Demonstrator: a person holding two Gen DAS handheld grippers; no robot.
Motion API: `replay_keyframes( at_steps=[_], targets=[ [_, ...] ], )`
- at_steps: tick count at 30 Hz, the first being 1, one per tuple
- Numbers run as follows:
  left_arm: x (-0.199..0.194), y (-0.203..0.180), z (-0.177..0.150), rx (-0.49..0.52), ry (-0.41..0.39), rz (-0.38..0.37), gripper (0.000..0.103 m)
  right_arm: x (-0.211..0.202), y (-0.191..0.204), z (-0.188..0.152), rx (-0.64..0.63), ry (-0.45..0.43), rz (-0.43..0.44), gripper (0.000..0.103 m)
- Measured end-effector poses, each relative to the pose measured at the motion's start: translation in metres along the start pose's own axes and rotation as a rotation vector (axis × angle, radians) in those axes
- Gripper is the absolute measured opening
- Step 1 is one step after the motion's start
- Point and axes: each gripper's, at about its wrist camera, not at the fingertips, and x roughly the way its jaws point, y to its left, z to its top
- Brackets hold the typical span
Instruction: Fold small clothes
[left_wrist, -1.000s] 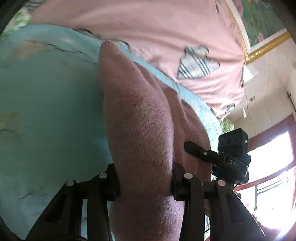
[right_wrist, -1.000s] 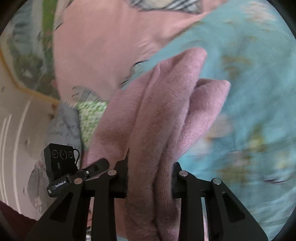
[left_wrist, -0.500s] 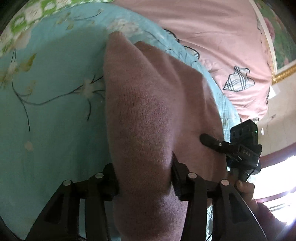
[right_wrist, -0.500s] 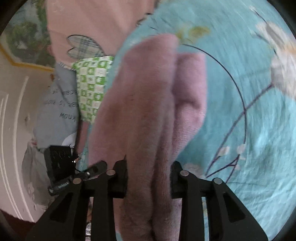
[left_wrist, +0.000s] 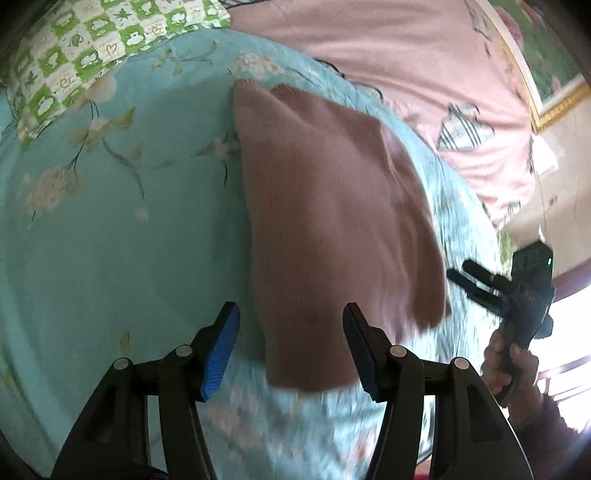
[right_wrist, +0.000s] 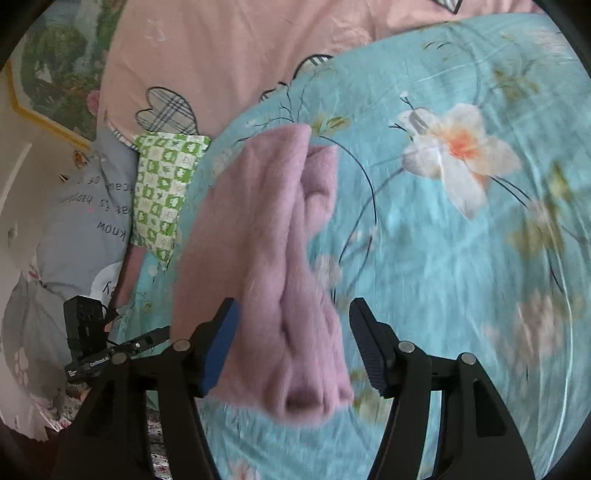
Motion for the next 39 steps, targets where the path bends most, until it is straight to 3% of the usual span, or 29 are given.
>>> replay_keyframes(
  at_steps=[5,9,11,13,14,15,16,18,20,22,26,31,32,33,34,39],
  targets=[
    [0.0,-0.017,-0.051,0.126,0.06,0.042,0.064,-0.005,0.011,-0.029,-0.005,0.006,0.008,0.063],
    [0.012,-0.026,-0.068,0.194,0.027,0.131,0.063,0.006,0.021,-0.035,-0.042,0.029,-0.012,0.063],
    [0.023,-0.023,-0.069,0.199,0.016,0.203,0.056,0.012,0.027,-0.038,-0.085,0.043,-0.033,0.063],
    [0.033,-0.015,-0.061,0.148,0.005,0.242,0.032,0.02,0.032,-0.04,-0.124,0.058,-0.064,0.059],
    [0.034,-0.011,-0.058,0.123,0.0,0.236,0.03,0.024,0.033,-0.041,-0.136,0.068,-0.073,0.043],
    [0.033,-0.006,-0.056,0.095,-0.012,0.228,0.028,0.028,0.033,-0.043,-0.141,0.081,-0.078,0.02],
    [0.029,-0.002,-0.053,0.064,-0.031,0.229,0.022,0.032,0.033,-0.043,-0.143,0.1,-0.094,0.01],
    [0.021,0.001,-0.051,0.032,-0.054,0.212,0.018,0.029,0.036,-0.043,-0.146,0.094,-0.087,0.009],
    [0.019,0.001,-0.052,0.022,-0.064,0.217,0.016,0.013,0.044,-0.042,-0.159,0.04,-0.019,0.009],
    [0.023,0.005,-0.057,0.013,-0.043,0.213,0.016,0.007,0.048,-0.041,-0.209,0.029,-0.076,0.009],
    [0.041,0.003,-0.059,-0.004,-0.002,0.217,0.016,0.038,0.02,-0.048,-0.254,0.112,-0.242,0.008],
    [0.042,-0.001,-0.06,0.031,0.023,0.225,0.016,0.051,-0.007,-0.05,-0.146,0.09,-0.224,0.01],
    [0.041,-0.002,-0.062,0.033,0.035,0.217,0.016,0.051,-0.007,-0.049,-0.148,0.093,-0.238,0.02],
    [0.04,-0.003,-0.061,0.041,0.048,0.213,0.016,0.05,-0.006,-0.05,-0.153,0.098,-0.261,0.038],
    [0.036,-0.003,-0.064,0.05,0.06,0.207,0.016,0.048,-0.004,-0.05,-0.159,0.103,-0.295,0.043],
    [0.004,-0.012,-0.072,0.074,0.056,0.121,0.017,0.013,0.009,-0.048,-0.129,0.046,-0.279,0.045]
  ],
)
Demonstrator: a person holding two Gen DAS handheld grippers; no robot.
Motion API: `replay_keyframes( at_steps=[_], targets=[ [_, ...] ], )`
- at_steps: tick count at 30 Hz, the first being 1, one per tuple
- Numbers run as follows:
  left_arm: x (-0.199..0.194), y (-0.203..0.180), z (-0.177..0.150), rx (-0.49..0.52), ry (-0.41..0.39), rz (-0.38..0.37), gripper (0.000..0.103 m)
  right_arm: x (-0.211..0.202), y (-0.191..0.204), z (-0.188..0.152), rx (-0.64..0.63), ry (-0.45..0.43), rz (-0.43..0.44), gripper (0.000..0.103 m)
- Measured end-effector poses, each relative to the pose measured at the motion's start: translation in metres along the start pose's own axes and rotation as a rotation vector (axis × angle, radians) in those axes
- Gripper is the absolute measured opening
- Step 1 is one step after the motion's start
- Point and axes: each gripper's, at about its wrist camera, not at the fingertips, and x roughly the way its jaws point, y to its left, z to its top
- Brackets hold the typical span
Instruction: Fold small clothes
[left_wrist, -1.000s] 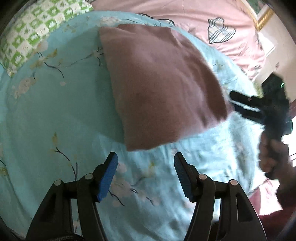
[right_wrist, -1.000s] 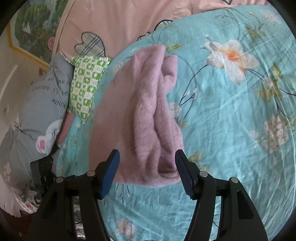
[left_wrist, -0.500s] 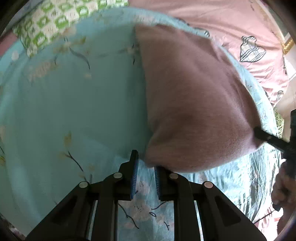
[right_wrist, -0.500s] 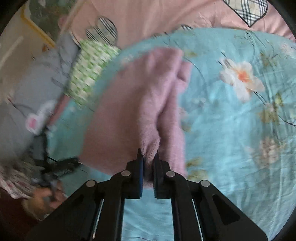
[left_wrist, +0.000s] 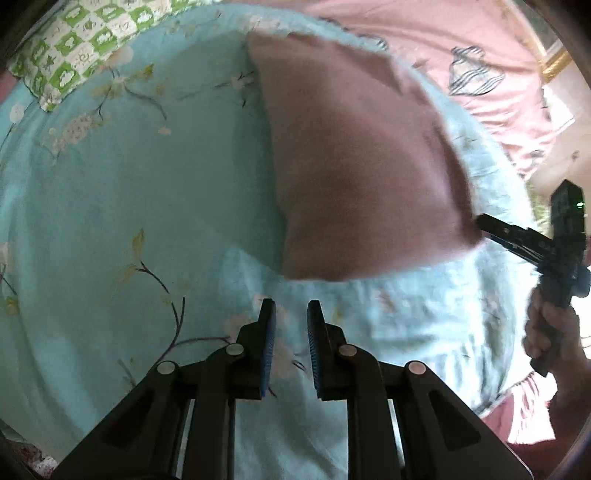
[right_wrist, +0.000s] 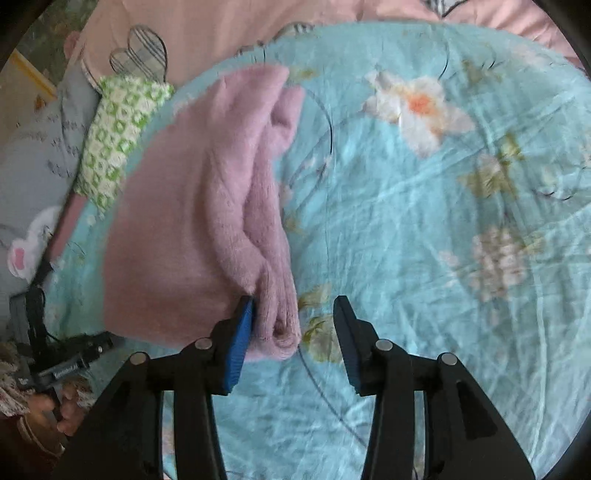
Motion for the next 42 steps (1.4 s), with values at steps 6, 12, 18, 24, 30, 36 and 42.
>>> replay_keyframes(
  at_steps=[6,12,18,24,30,36,42],
  targets=[
    [-0.024,-0.023,0.046,0.024,-0.119,-0.102,0.018,-0.021,0.039,0.014,-0.056,-0.081,0.131,0.045],
    [0.02,-0.035,0.115,0.02,-0.103,-0.139,0.017,0.026,0.066,0.034,-0.076,-0.018,0.152,0.034],
    [0.068,-0.033,0.134,0.031,-0.019,-0.052,0.013,0.066,0.033,0.05,-0.02,0.064,0.096,0.0],
    [0.045,-0.049,0.124,0.079,-0.049,-0.022,0.012,0.053,0.022,0.048,0.016,0.053,0.143,0.0],
    [-0.003,-0.044,0.069,0.057,-0.093,-0.195,0.012,0.009,0.039,0.026,-0.054,-0.01,0.176,0.003],
    [0.021,-0.036,0.031,0.065,-0.006,-0.185,0.012,0.022,0.036,-0.004,-0.095,0.074,0.099,0.003],
    [0.048,-0.024,0.027,0.021,0.02,-0.172,0.008,0.041,0.016,-0.009,-0.067,0.067,0.061,0.0]
  ],
)
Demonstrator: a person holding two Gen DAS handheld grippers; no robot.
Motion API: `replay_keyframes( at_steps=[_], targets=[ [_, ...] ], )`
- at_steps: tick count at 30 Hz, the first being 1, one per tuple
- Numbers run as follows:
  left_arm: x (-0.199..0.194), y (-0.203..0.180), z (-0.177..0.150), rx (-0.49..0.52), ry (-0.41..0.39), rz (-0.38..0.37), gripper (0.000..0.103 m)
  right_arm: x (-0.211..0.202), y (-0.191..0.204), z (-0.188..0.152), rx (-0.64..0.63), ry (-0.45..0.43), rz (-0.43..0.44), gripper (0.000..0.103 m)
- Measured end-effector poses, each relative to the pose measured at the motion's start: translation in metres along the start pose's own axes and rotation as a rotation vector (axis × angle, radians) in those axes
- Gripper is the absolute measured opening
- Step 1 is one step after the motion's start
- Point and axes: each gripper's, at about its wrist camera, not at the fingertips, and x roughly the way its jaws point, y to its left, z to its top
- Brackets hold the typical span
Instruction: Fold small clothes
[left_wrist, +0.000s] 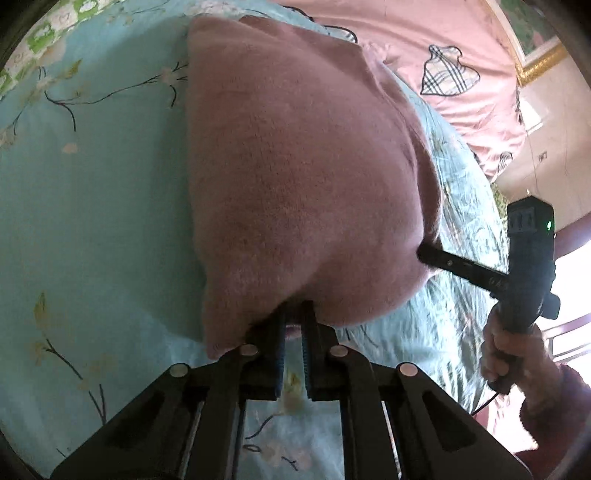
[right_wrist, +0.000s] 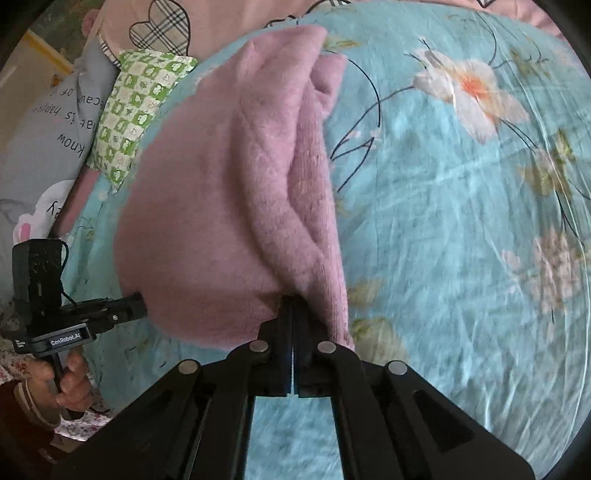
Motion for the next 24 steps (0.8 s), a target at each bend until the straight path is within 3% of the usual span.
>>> replay_keyframes(
  at_steps=[3,5,8,10,12,14,16,17,18,20,24],
  targets=[
    [-0.007,-0.01,-0.003,0.034,0.0,0.035,0.008,-0.002,0.002,-0.001,-0.004,-0.007,-0.013,0.0],
    [-0.013,-0.017,-0.008,0.051,-0.001,0.058,0.013,-0.006,0.01,0.0,-0.004,-0.008,-0.019,0.0],
    [-0.029,-0.024,-0.019,0.065,-0.025,0.076,0.032,-0.026,0.021,-0.009,-0.01,-0.032,-0.038,0.003],
    [-0.038,-0.029,-0.03,0.069,-0.046,0.11,0.056,-0.037,0.026,-0.017,-0.009,-0.047,-0.041,0.003],
    [-0.046,-0.032,-0.039,0.068,-0.065,0.149,0.067,-0.047,0.032,-0.028,-0.006,-0.061,-0.046,0.004],
    [-0.053,-0.031,-0.048,0.066,-0.074,0.162,0.07,-0.054,0.039,-0.038,-0.009,-0.068,-0.057,0.005],
    [-0.06,-0.026,-0.055,0.073,-0.077,0.184,0.071,-0.056,0.048,-0.048,-0.024,-0.067,-0.064,0.012],
    [-0.061,-0.025,-0.058,0.08,-0.079,0.196,0.071,-0.057,0.052,-0.051,-0.037,-0.068,-0.071,0.027],
    [-0.063,-0.024,-0.061,0.09,-0.081,0.21,0.071,-0.056,0.056,-0.055,-0.048,-0.069,-0.078,0.048],
    [-0.068,-0.023,-0.069,0.111,-0.086,0.239,0.071,-0.059,0.067,-0.064,-0.071,-0.09,-0.087,0.063],
    [-0.076,-0.02,-0.085,0.136,-0.128,0.323,0.075,-0.062,0.084,-0.078,-0.128,-0.109,-0.095,0.066]
  ],
)
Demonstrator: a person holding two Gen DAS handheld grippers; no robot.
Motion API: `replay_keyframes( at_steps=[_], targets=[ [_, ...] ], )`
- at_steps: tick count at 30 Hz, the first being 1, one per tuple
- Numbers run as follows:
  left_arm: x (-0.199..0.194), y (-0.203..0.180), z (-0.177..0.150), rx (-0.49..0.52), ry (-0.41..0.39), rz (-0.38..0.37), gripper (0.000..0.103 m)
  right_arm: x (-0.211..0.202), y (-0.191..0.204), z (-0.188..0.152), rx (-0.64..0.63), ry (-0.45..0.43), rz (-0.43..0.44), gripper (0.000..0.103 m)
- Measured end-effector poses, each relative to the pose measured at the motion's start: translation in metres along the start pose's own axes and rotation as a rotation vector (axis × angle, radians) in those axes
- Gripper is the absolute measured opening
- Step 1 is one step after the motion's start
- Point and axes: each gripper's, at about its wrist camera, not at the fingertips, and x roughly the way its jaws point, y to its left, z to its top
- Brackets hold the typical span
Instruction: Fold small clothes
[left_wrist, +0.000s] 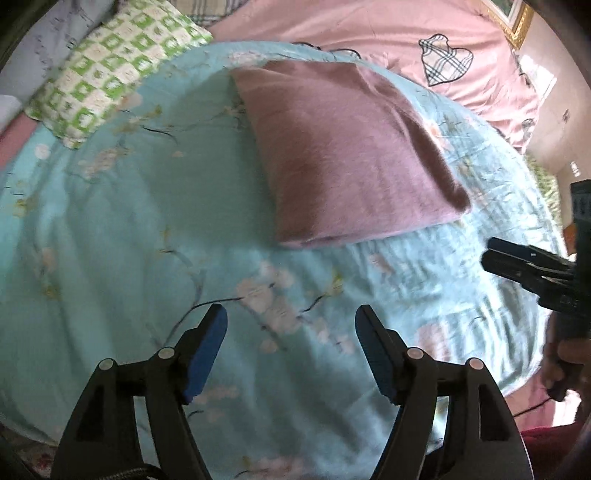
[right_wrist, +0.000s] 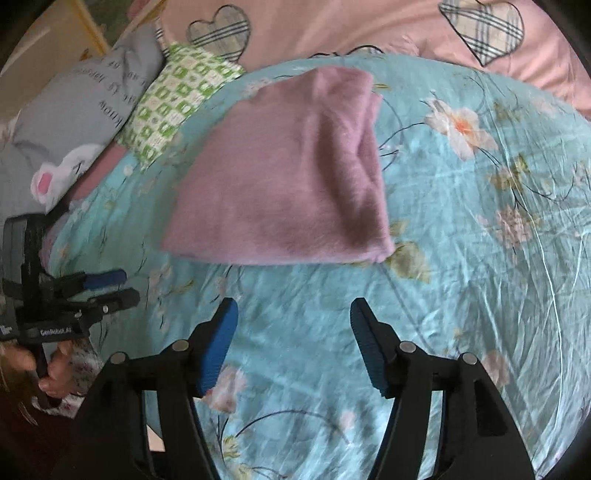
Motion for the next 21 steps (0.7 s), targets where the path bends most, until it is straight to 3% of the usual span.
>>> replay_keyframes(
  at_steps=[6,11,16,17,18,19,21],
  targets=[
    [-0.008,0.0,-0.016,0.051,-0.032,0.102,0.077,0.008,0.011,-0.017,-0.019,0.034,-0.029,0.071],
    [-0.024,-0.011,-0.008,0.098,-0.112,0.192,0.081,0.001,0.021,-0.015,-0.057,-0.007,-0.061,0.075],
    [-0.054,-0.017,0.01,0.102,-0.197,0.195,0.083,-0.031,0.036,0.001,-0.126,-0.155,-0.077,0.079],
    [-0.059,-0.017,0.013,0.1,-0.215,0.193,0.084,-0.043,0.039,0.003,-0.142,-0.21,-0.082,0.082],
    [-0.065,-0.018,0.015,0.1,-0.24,0.194,0.088,-0.055,0.042,0.006,-0.158,-0.271,-0.084,0.096],
    [-0.066,-0.018,0.017,0.1,-0.253,0.193,0.091,-0.064,0.044,0.007,-0.169,-0.323,-0.088,0.103],
    [-0.065,-0.018,0.021,0.103,-0.271,0.209,0.094,-0.071,0.047,0.008,-0.179,-0.374,-0.099,0.103]
  ],
)
